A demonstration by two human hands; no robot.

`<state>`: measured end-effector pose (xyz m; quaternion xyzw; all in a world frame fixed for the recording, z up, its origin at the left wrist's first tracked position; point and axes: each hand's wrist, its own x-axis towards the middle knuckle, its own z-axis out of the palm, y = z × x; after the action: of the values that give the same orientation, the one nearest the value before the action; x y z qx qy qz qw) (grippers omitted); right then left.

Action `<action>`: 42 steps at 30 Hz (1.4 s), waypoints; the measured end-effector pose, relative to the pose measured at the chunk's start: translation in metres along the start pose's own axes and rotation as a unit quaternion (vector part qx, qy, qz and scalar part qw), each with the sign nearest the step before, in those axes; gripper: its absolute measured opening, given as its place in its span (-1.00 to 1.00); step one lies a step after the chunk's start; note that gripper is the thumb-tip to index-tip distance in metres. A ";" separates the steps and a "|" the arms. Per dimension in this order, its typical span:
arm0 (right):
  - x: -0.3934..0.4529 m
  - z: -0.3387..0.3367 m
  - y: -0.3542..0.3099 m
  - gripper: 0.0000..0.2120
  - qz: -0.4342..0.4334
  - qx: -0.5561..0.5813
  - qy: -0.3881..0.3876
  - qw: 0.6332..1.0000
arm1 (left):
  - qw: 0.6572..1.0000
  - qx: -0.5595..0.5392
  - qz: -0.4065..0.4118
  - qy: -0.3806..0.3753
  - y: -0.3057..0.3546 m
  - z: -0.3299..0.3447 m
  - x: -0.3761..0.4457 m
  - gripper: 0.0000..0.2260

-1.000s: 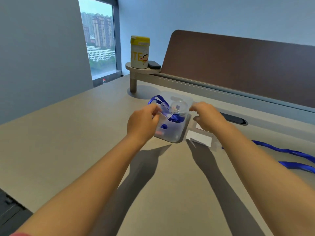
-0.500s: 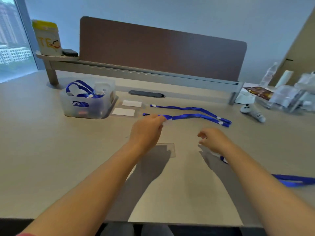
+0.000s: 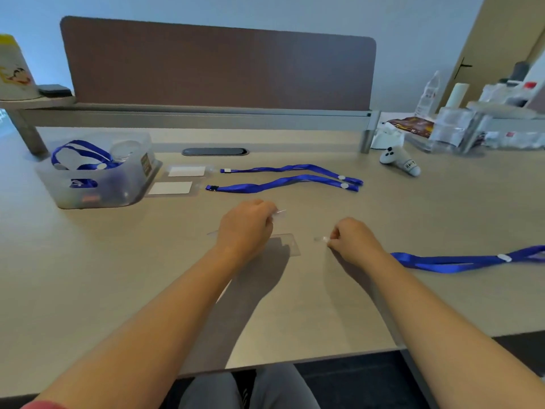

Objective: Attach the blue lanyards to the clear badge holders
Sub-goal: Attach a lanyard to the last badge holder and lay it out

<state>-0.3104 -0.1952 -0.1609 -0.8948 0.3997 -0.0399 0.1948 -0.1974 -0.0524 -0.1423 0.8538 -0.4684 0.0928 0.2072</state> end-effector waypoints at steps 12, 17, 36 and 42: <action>-0.010 -0.013 -0.062 -0.80 -0.129 0.299 0.015 0.945 | 0.969 -0.186 -0.121 0.106 -0.005 -0.017 0.002 -0.78; -0.021 -0.019 -0.089 -0.83 -0.148 0.344 0.010 0.927 | 0.937 -0.280 -0.155 0.139 -0.015 -0.026 0.001 -0.78; -0.035 -0.023 -0.125 -0.79 -0.067 0.520 -0.103 0.845 | 0.971 -0.152 -0.026 0.182 -0.036 -0.043 -0.021 -0.73; -0.035 -0.023 -0.131 -0.68 -0.019 0.523 -0.143 0.840 | 0.962 0.109 0.157 0.193 -0.051 -0.055 -0.025 -0.71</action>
<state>-0.2475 -0.0982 -0.0876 -0.6633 0.2702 -0.1179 0.6878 -0.1657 0.0150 -0.1153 0.7526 -0.5349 0.3380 0.1822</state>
